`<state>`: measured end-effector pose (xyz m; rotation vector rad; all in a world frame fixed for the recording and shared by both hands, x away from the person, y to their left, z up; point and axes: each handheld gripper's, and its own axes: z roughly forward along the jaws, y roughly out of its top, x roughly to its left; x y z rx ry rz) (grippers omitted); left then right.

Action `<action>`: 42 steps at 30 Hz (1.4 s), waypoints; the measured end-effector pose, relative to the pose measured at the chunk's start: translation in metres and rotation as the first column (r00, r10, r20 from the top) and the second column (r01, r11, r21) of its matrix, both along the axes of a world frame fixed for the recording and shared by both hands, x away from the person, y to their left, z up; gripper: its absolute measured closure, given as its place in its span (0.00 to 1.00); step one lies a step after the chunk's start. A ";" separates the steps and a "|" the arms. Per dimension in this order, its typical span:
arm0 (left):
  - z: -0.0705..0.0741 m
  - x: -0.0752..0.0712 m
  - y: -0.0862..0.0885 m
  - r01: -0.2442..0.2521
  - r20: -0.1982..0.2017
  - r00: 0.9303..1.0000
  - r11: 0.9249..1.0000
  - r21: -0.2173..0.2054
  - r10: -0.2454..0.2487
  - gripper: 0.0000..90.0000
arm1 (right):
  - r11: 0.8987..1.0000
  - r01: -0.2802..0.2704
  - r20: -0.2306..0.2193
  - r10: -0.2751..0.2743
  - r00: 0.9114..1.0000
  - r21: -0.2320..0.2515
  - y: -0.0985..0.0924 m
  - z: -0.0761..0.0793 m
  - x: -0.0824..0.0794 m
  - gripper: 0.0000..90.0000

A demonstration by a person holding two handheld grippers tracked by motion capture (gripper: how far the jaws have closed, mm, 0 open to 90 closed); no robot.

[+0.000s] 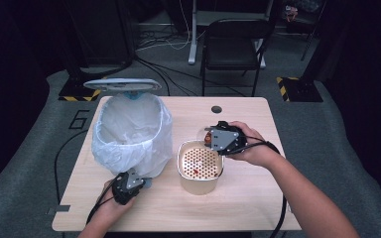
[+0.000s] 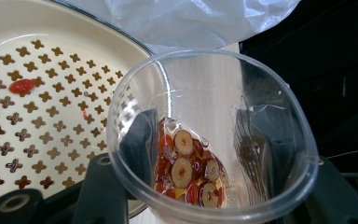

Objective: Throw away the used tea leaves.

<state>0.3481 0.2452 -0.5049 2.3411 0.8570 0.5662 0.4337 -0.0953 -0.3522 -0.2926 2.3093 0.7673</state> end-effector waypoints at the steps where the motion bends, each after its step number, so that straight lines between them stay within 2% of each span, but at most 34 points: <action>1: 0.000 0.000 0.000 0.000 0.000 1.000 1.000 0.000 0.000 1.00 | 1.000 -0.002 0.013 0.002 1.000 -0.009 0.001 0.000 -0.002 0.55; 3: 0.000 0.000 0.000 -0.001 0.002 1.000 1.000 0.000 0.001 1.00 | 1.000 0.004 0.015 -0.004 1.000 -0.010 0.001 -0.001 -0.002 0.55; 6: 0.000 0.000 0.000 0.001 0.000 1.000 1.000 0.000 -0.001 1.00 | 0.999 0.002 0.043 -0.001 0.999 -0.032 0.002 -0.001 -0.004 0.55; 11: 0.001 0.001 0.001 0.011 0.006 1.000 1.000 0.011 -0.011 1.00 | 0.993 -0.007 0.118 0.021 0.993 -0.114 0.007 -0.001 -0.011 0.55; 13: 0.000 0.000 0.000 0.005 0.002 1.000 1.000 0.004 -0.005 1.00 | 0.991 -0.019 0.126 0.036 0.991 -0.133 0.010 -0.001 -0.013 0.55; 17: 0.000 0.000 0.000 0.001 0.000 1.000 1.000 0.000 -0.001 1.00 | 0.980 -0.038 0.170 0.072 0.983 -0.197 0.016 -0.004 -0.017 0.55; 19: 0.001 0.001 0.001 0.009 0.005 1.000 1.000 0.010 -0.009 1.00 | 0.965 -0.050 0.213 0.108 0.971 -0.257 0.020 -0.008 -0.021 0.55; 20: 0.001 0.001 0.001 0.009 0.005 1.000 1.000 0.010 -0.009 1.00 | 0.965 -0.050 0.213 0.108 0.971 -0.257 0.020 -0.008 -0.021 0.55; 21: 0.000 0.001 0.000 0.008 0.004 1.000 1.000 0.008 -0.008 1.00 | 0.957 -0.058 0.247 0.132 0.960 -0.285 0.022 -0.009 -0.023 0.55; 22: 0.000 0.001 0.000 0.009 0.005 1.000 1.000 0.009 -0.009 1.00 | 0.957 -0.058 0.247 0.132 0.960 -0.285 0.022 -0.009 -0.023 0.55; 23: 0.000 0.001 0.000 0.009 0.004 1.000 1.000 0.009 -0.009 1.00 | 0.951 -0.058 0.263 0.141 0.954 -0.303 0.023 -0.009 -0.025 0.55; 25: 0.000 0.001 0.000 0.007 0.006 1.000 1.000 0.007 -0.007 1.00 | 0.934 -0.052 0.305 0.168 0.938 -0.353 0.026 -0.011 -0.028 0.55; 27: 0.000 0.001 0.001 0.008 0.005 1.000 1.000 0.008 -0.008 1.00 | 0.923 -0.067 0.316 0.197 0.928 -0.378 0.027 -0.012 -0.029 0.55; 28: 0.000 0.001 0.001 0.007 0.005 1.000 1.000 0.007 -0.007 1.00 | 0.915 -0.062 0.339 0.211 0.917 -0.399 0.027 -0.013 -0.030 0.55; 30: 0.000 0.001 0.001 0.007 0.005 1.000 1.000 0.007 -0.007 1.00 | 0.907 -0.069 0.369 0.238 0.898 -0.416 0.028 -0.015 -0.033 0.55; 31: 0.000 0.001 0.001 0.007 0.005 1.000 1.000 0.007 -0.007 1.00 | 0.896 -0.073 0.400 0.267 0.877 -0.437 0.029 -0.016 -0.035 0.55; 32: 0.000 0.001 0.001 0.007 0.005 1.000 1.000 0.007 -0.007 1.00 | 0.896 -0.073 0.400 0.267 0.877 -0.437 0.029 -0.016 -0.035 0.55; 37: 0.000 0.001 0.001 0.007 0.005 1.000 1.000 0.008 -0.007 1.00 | 0.856 -0.062 0.470 0.341 0.814 -0.513 0.033 -0.020 -0.042 0.55; 38: 0.000 0.001 0.001 0.007 0.005 1.000 1.000 0.008 -0.008 1.00 | 0.846 -0.061 0.481 0.359 0.800 -0.530 0.034 -0.019 -0.043 0.55; 39: 0.000 0.001 0.001 0.008 0.005 1.000 1.000 0.008 -0.008 1.00 | 0.834 -0.057 0.496 0.381 0.780 -0.549 0.035 -0.020 -0.044 0.55; 40: 0.000 0.001 0.001 0.008 0.005 1.000 1.000 0.008 -0.008 1.00 | 0.823 -0.050 0.504 0.393 0.769 -0.565 0.036 -0.022 -0.045 0.55; 41: 0.000 0.001 0.001 0.008 0.006 1.000 1.000 0.008 -0.008 1.00 | 0.817 -0.039 0.523 0.404 0.750 -0.575 0.037 -0.022 -0.047 0.55; 42: 0.001 0.001 0.001 0.010 0.004 1.000 1.000 0.009 -0.010 1.00 | 0.803 -0.030 0.521 0.414 0.746 -0.595 0.037 -0.025 -0.047 0.55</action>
